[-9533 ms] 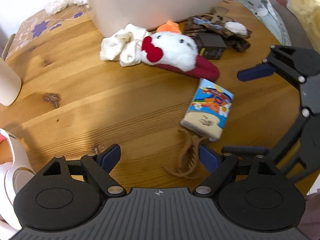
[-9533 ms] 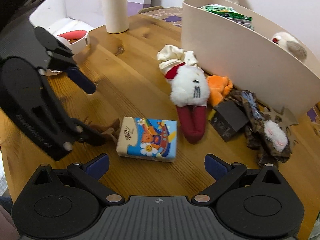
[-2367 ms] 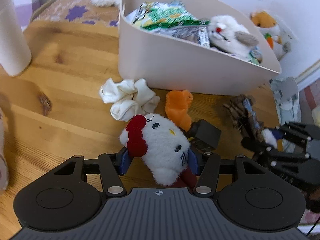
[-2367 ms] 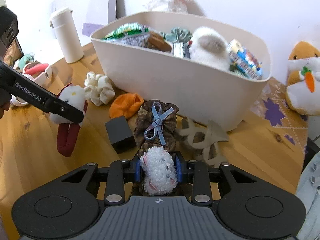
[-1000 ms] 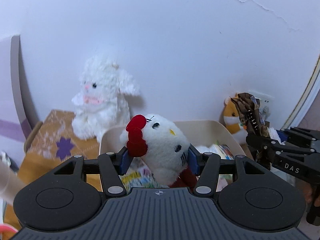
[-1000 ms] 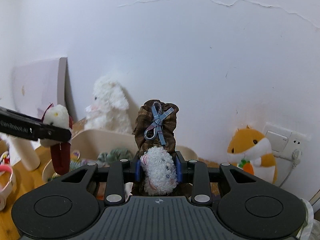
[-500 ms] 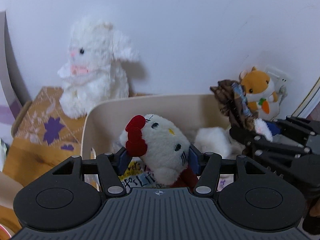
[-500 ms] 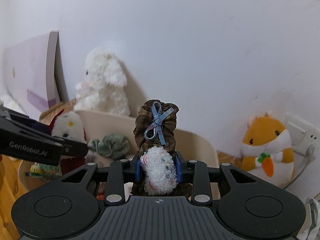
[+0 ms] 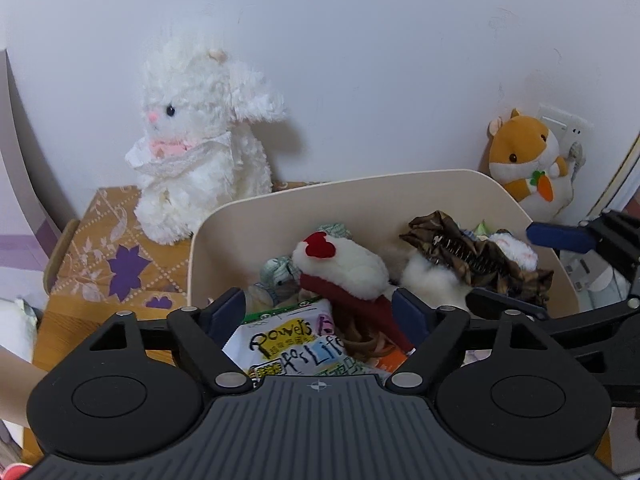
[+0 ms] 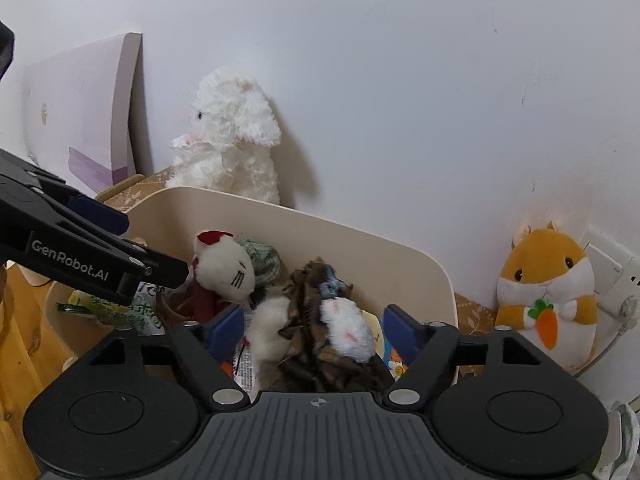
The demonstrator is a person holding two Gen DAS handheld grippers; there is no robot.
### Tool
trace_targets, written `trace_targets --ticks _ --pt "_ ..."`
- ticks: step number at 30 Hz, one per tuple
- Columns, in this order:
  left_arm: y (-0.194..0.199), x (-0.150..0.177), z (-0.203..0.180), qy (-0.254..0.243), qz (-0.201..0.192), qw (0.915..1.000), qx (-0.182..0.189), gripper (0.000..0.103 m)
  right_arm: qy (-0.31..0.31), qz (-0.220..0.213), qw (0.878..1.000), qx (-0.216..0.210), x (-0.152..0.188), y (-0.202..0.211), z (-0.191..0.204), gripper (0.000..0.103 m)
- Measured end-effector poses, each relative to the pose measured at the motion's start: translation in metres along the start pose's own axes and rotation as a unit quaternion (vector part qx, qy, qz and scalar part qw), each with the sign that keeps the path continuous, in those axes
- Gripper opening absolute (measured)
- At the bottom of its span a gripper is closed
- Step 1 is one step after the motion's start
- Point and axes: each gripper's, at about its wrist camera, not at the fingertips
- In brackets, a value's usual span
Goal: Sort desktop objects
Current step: 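Carry Hello Kitty plush into the basket with left tool while right tool carries white plush, then grasp the white scrunchie with left tool while right tool grasps black block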
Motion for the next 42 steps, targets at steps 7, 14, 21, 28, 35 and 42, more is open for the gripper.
trace_targets --ticks 7,14,21,28,35,42 --pt "0.022 0.014 0.014 0.023 -0.02 0.9994 0.014 0.084 -0.032 -0.012 0.999 -0.017 0.011 0.03 0.0 0.101" --pt "0.041 0.047 0.035 0.034 -0.003 0.9987 0.038 0.084 -0.06 -0.015 0.998 -0.033 0.037 0.06 0.007 0.103" --pt "0.056 0.086 0.049 0.006 0.016 0.9986 0.05 0.084 -0.079 0.02 0.995 -0.054 0.075 0.073 0.026 0.103" --pt "0.041 0.12 0.053 -0.042 0.059 0.9948 0.072 0.084 -0.052 0.061 0.994 -0.072 0.105 0.067 0.059 0.103" --pt "0.016 0.135 0.043 -0.091 0.082 0.99 0.069 0.084 -0.018 0.078 0.994 -0.076 0.117 0.05 0.08 0.103" --pt "-0.004 0.134 0.037 -0.101 0.089 0.9881 0.074 0.084 0.006 0.096 0.992 -0.079 0.119 0.029 0.092 0.101"
Point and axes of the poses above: each gripper's, at about its wrist camera, not at the fingertips, and y roughly against the way its jaws point, z to its left, x to its underside, and after that the axes turned 1 degree about -y, right-handed
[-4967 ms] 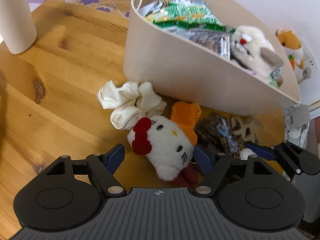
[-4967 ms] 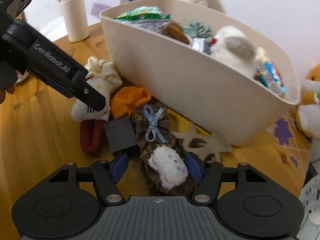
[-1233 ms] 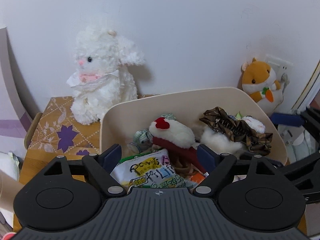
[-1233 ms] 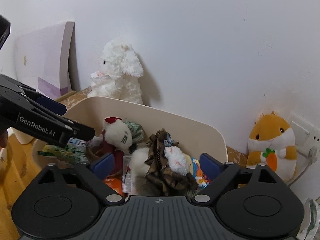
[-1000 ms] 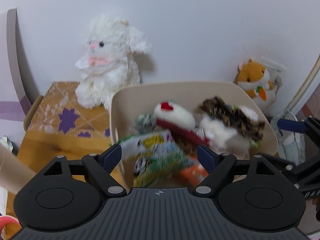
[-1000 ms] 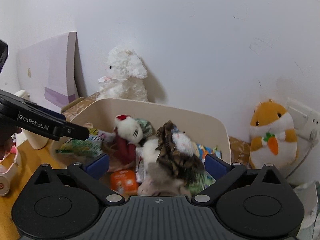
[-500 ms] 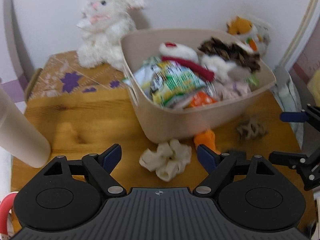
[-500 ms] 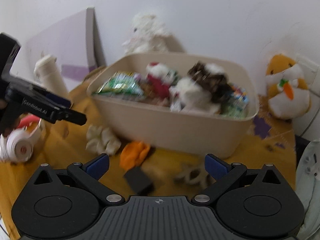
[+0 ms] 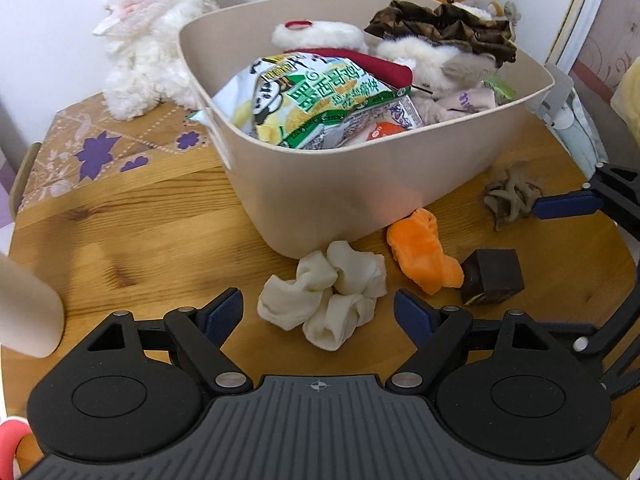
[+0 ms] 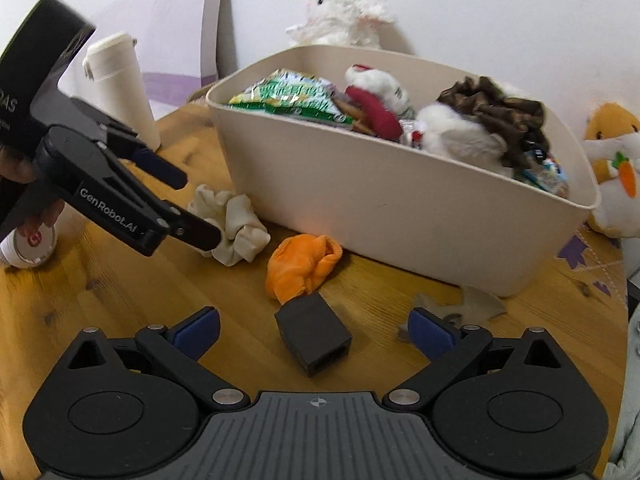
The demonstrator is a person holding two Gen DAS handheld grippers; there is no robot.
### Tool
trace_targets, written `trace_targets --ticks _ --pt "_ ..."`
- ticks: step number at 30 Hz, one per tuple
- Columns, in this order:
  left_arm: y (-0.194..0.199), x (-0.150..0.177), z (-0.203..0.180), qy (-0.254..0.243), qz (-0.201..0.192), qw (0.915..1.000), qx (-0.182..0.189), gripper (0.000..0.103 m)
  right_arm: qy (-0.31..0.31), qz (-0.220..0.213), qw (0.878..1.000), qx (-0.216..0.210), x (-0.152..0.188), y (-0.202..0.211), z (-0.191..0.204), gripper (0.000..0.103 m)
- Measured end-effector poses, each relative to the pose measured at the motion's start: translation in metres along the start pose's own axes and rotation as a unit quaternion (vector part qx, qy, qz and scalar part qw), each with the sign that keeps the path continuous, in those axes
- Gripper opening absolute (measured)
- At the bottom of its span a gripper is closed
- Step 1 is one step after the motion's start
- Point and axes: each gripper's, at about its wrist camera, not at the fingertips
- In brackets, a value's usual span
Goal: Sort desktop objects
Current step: 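Grasp the white scrunchie with left tool while right tool grasps black block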
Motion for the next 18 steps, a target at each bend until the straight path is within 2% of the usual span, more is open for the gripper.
trace_targets --ticks 7,11,13,15,16,17,18 --pt "-0.017 -0.003 -0.003 -0.004 0.0 1.0 0.008 0.084 0.011 0.024 1.0 -0.006 0.0 -0.02 0.005 0.093" --pt "-0.025 -0.005 -0.003 -0.006 0.006 0.9999 0.008 0.083 0.012 0.034 0.999 -0.009 -0.001 -0.029 0.006 0.082" --pt "-0.027 -0.004 -0.006 -0.012 0.005 0.9999 0.009 0.077 0.013 0.034 0.999 -0.013 -0.001 -0.03 0.007 0.077" --pt "-0.029 -0.004 -0.008 -0.02 0.012 0.9996 0.017 0.063 0.015 0.036 0.999 -0.012 -0.001 -0.031 0.008 0.069" --pt "-0.03 -0.003 -0.009 -0.023 0.015 0.9994 0.021 0.062 0.014 0.04 0.999 -0.011 -0.001 -0.032 0.008 0.066" --pt "-0.03 -0.003 -0.011 -0.027 0.015 0.9993 0.023 0.059 0.014 0.045 0.999 -0.008 0.0 -0.033 0.008 0.058" --pt "-0.03 -0.002 -0.012 -0.033 0.014 0.9991 0.023 0.055 0.014 0.051 0.999 -0.006 0.0 -0.034 0.008 0.046"
Point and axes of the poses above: each gripper's, at about its wrist camera, not at the fingertips, and y roughly against the way its jaws point, z to its left, x to its underside, and after that the axes turned 1 degree about -y, right-handed
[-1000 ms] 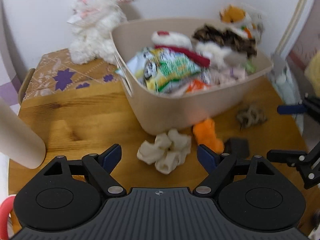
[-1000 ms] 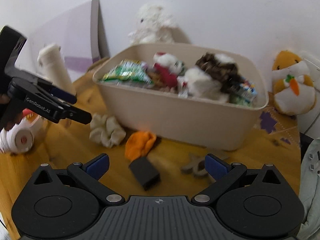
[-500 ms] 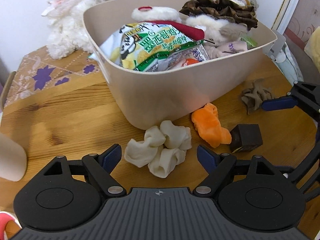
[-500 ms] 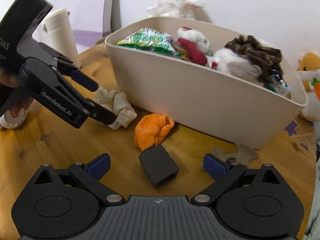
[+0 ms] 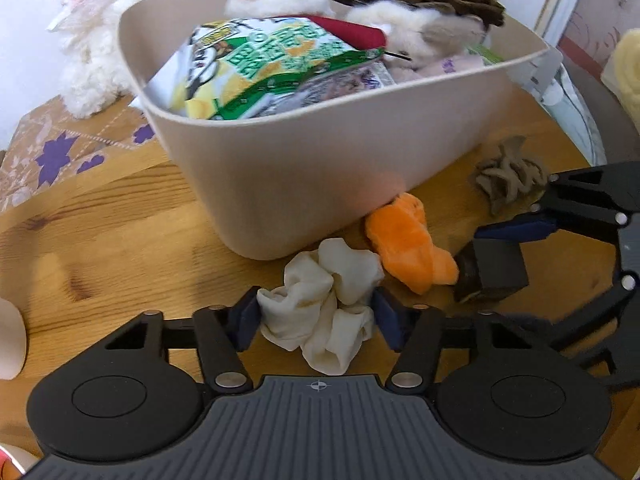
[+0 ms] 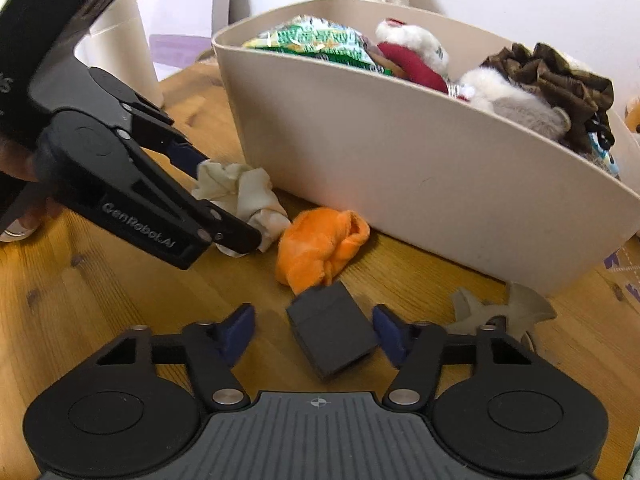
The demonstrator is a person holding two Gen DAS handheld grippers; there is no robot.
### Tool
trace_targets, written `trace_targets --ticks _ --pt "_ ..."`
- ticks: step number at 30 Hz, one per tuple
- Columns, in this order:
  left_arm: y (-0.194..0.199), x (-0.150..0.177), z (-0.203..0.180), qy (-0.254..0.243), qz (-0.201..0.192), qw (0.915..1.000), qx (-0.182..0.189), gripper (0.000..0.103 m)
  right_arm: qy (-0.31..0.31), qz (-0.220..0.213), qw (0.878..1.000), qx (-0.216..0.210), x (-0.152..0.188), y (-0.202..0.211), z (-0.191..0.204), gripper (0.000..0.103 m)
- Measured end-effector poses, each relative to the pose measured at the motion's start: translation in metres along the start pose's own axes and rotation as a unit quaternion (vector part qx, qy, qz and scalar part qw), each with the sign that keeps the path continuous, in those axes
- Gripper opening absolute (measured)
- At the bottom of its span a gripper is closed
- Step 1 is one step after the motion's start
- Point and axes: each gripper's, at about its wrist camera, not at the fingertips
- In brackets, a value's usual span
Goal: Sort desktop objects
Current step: 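Grasp the white scrunchie with left tool while right tool grasps black block, then carry scrunchie and black block into the basket and open both tools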
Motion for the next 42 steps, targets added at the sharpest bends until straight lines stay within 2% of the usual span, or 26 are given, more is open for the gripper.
trace_targets --ticks 5,8,12,25,34,42 --pt "0.003 0.001 -0.007 -0.021 -0.006 0.9998 -0.003 0.04 -0.002 -0.001 1.0 0.0 0.002 0.005 -0.002 0.029" --pt "0.005 0.002 -0.009 -0.027 -0.008 0.9995 0.012 0.032 -0.002 -0.007 1.0 0.007 0.003 0.01 -0.002 0.029" --pt "0.008 0.003 -0.011 -0.031 -0.01 0.9993 0.016 0.027 -0.004 -0.015 1.0 0.012 0.005 0.018 -0.003 0.029" --pt "0.027 0.01 -0.013 -0.042 -0.024 0.9987 0.015 0.024 -0.006 -0.026 1.0 0.016 0.007 0.043 -0.019 0.029" --pt "0.058 0.009 -0.016 -0.06 -0.056 0.9964 0.017 0.024 0.023 -0.042 0.999 0.014 0.002 0.074 -0.017 0.029" --pt "0.096 -0.002 -0.019 -0.09 -0.101 0.9906 0.016 0.024 0.046 -0.076 0.996 0.018 -0.02 0.11 -0.028 0.029"
Point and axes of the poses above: each gripper's, at about its wrist camera, not at the fingertips, and y roughly against the way its jaws point, z to its left, x to its underside, and after that the axes turned 1 degree about -y, right-handed
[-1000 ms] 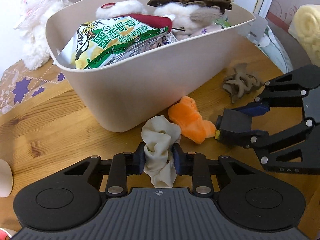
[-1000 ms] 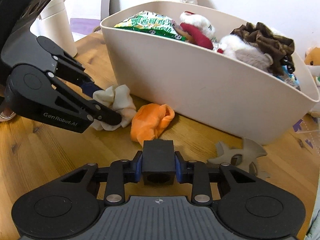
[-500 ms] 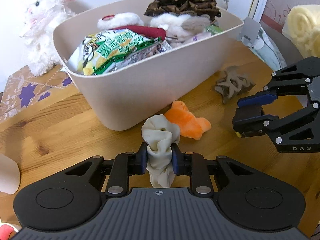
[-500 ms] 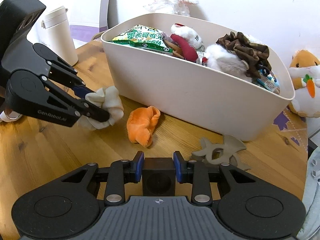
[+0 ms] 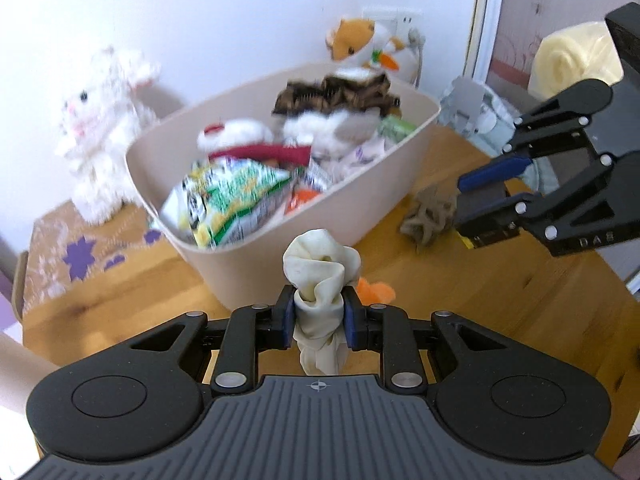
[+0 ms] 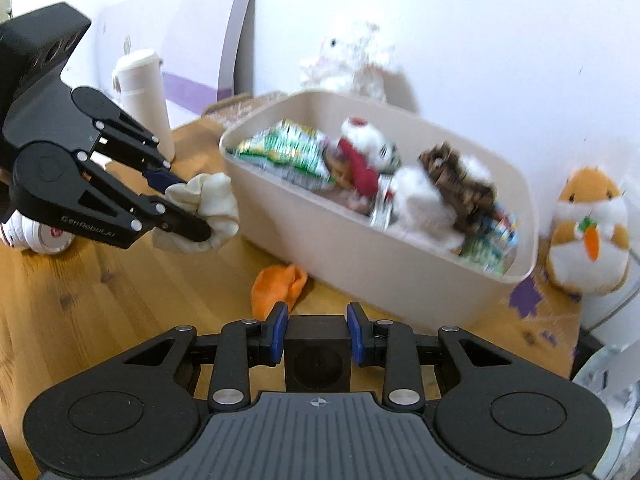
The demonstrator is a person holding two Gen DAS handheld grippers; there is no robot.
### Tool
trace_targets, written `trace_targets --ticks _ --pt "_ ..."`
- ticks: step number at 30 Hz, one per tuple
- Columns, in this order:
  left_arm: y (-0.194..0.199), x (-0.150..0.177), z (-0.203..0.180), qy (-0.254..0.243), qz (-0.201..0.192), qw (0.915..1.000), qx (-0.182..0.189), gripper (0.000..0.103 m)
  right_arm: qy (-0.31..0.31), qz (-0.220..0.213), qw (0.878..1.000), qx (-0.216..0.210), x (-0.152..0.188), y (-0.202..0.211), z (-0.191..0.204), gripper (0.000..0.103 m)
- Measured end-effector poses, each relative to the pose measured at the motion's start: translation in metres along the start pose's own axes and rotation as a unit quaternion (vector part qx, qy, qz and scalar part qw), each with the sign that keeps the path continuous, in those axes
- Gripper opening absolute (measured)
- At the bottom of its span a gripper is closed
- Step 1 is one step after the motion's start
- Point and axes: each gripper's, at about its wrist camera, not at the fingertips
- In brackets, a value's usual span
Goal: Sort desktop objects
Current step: 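Carry scrunchie and black block into the basket and open both tools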
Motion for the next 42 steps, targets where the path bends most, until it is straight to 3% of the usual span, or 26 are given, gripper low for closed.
trace_targets --ticks 11,24,31,35,42 --pt "0.028 -0.037 0.011 -0.011 -0.059 0.9977 -0.031 0.024 0.016 -0.052 0.998 0.032 -0.048 0.026 -0.023 0.029" --pt "0.028 -0.089 0.031 0.004 -0.108 0.9916 -0.072 0.024 -0.031 -0.099 0.992 0.075 -0.092 0.013 -0.053 0.029" --pt "0.001 -0.106 0.043 0.044 -0.086 0.9917 -0.085 0.024 -0.049 -0.098 0.991 0.077 -0.112 -0.015 -0.062 0.029" --pt "-0.018 -0.105 0.048 0.072 -0.058 0.991 -0.096 0.024 -0.074 -0.083 0.992 0.065 -0.114 -0.041 -0.063 0.029" --pt "-0.044 -0.094 0.058 0.113 -0.023 0.9873 -0.109 0.024 -0.05 -0.04 0.996 0.063 -0.107 -0.077 -0.048 0.029"
Point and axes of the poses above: each gripper's, at about its wrist camera, not at the fingertips, and y roughly against the way its jaws point, z to its left, x to its underside, and after that the axes turned 1 degree about -y, right-handed
